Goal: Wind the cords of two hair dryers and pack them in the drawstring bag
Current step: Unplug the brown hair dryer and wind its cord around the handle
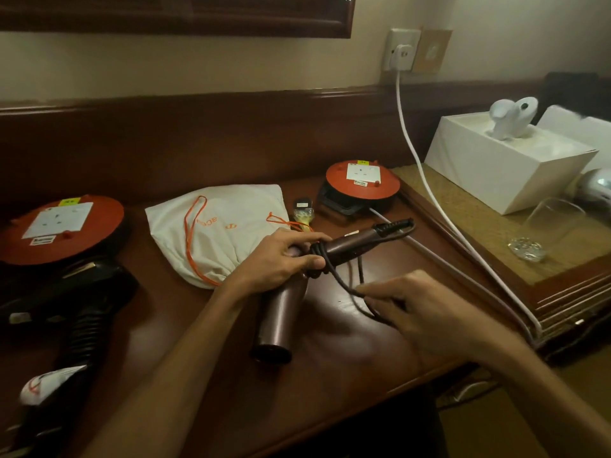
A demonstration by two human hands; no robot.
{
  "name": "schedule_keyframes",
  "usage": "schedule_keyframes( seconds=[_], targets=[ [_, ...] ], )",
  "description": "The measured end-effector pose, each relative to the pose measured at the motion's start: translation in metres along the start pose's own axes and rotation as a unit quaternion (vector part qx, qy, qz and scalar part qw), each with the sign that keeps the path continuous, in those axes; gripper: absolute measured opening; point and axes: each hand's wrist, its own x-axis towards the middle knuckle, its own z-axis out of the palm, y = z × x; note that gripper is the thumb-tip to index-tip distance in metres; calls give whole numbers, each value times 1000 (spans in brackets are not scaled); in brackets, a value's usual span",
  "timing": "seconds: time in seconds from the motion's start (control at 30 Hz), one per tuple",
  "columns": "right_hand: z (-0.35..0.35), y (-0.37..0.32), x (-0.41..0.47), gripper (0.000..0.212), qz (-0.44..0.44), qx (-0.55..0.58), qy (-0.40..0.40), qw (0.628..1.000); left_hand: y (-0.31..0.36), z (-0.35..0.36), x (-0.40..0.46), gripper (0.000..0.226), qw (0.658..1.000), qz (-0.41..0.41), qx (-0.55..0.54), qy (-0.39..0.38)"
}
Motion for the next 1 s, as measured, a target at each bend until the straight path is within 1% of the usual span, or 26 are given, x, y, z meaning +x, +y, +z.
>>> schedule_keyframes(
  seconds=[0.07,0.13,0.23,0.3,0.37,0.4,0.47,0.53,0.57,0.6,0.63,0.7,0.73,0.8,0.87,1.0],
  targets=[
    [21,9,-1,20,-12,21,17,1000,-3,0,-3,46,1000,-4,13,5],
    [36,23,2,21,-18,7,22,1000,-3,2,-6,50,1000,-8,19,6],
    [42,46,14,26,32,43,14,998,1,4,-6,47,1000,-13,6,9],
    [44,59,23,24,47,60,14,997,1,7,-7,47,1000,-13,13,10],
    [44,82,35,18,96,77,33,992,3,12,-8,46,999,-3,32,7],
    [40,91,43,17,129,66,21,989,6,13,-9,45,999,3,38,5],
    [30,103,64,27,137,53,-16,989,9,13,-8,44,999,9,53,3],
    [19,102,85,13,100,36,-66,992,10,12,-6,45,997,8,78,-13],
    [12,99,94,19,88,35,-87,992,10,13,-5,47,995,8,96,-24],
    [5,96,100,21,79,37,-91,992,11,13,-4,51,993,6,117,-33],
    [-2,88,104,28,74,45,-97,991,14,14,-4,56,989,1,141,-42],
    [-10,79,108,45,73,60,-123,988,25,15,-2,74,979,-18,195,-59],
    [-12,77,112,49,75,62,-127,987,30,16,0,84,972,-33,219,-72],
    [-16,62,113,46,57,38,-136,988,37,17,2,96,965,-55,240,-95],
    [-23,46,110,39,32,9,-134,990,37,16,5,92,963,-55,242,-107],
    [-32,26,93,30,26,-43,-155,987,34,17,9,57,951,-31,269,-148]
  ],
)
